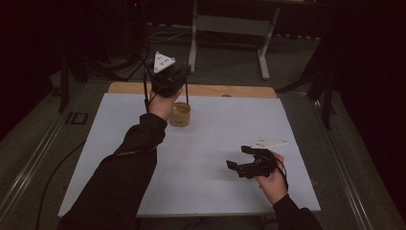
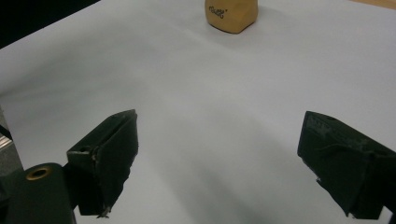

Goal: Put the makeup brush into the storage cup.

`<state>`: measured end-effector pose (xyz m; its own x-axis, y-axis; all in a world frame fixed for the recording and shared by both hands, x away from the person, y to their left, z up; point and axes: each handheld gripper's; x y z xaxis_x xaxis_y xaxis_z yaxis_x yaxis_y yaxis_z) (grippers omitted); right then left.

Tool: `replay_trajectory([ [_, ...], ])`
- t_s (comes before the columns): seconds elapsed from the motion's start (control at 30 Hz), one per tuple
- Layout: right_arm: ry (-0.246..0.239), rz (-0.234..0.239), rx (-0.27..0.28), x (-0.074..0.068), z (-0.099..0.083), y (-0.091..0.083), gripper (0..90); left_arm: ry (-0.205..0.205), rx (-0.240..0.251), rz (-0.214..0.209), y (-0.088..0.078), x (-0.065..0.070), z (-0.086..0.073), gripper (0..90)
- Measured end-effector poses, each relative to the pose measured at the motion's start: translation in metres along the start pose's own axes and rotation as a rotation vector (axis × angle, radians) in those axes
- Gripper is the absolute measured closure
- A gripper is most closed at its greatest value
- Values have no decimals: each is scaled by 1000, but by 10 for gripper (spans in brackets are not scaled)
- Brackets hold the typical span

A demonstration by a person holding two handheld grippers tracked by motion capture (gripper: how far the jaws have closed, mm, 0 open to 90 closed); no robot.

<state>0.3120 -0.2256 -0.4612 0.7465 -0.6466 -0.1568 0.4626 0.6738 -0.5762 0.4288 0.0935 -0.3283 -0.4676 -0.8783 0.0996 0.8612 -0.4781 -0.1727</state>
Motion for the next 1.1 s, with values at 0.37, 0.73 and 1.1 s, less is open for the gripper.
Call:
replay_trajectory([
  [0.37,6,10,1,0,-1,-2,122,-6,13,45,19,-16,1,847],
  [0.73,5,16,3,-1,0,-2,122,-25,-1,56,36,-33,-17,846],
  [1.1,6,16,1,-2,0,-1,122,-50,-21,36,46,-43,-43,846],
])
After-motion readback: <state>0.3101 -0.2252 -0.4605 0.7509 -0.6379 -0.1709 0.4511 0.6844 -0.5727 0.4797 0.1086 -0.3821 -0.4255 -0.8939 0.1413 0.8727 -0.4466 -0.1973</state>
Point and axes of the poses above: each handheld gripper's, and its own axes: y roughly forward along the jaws, z roughly out of its top, x roughly to its right
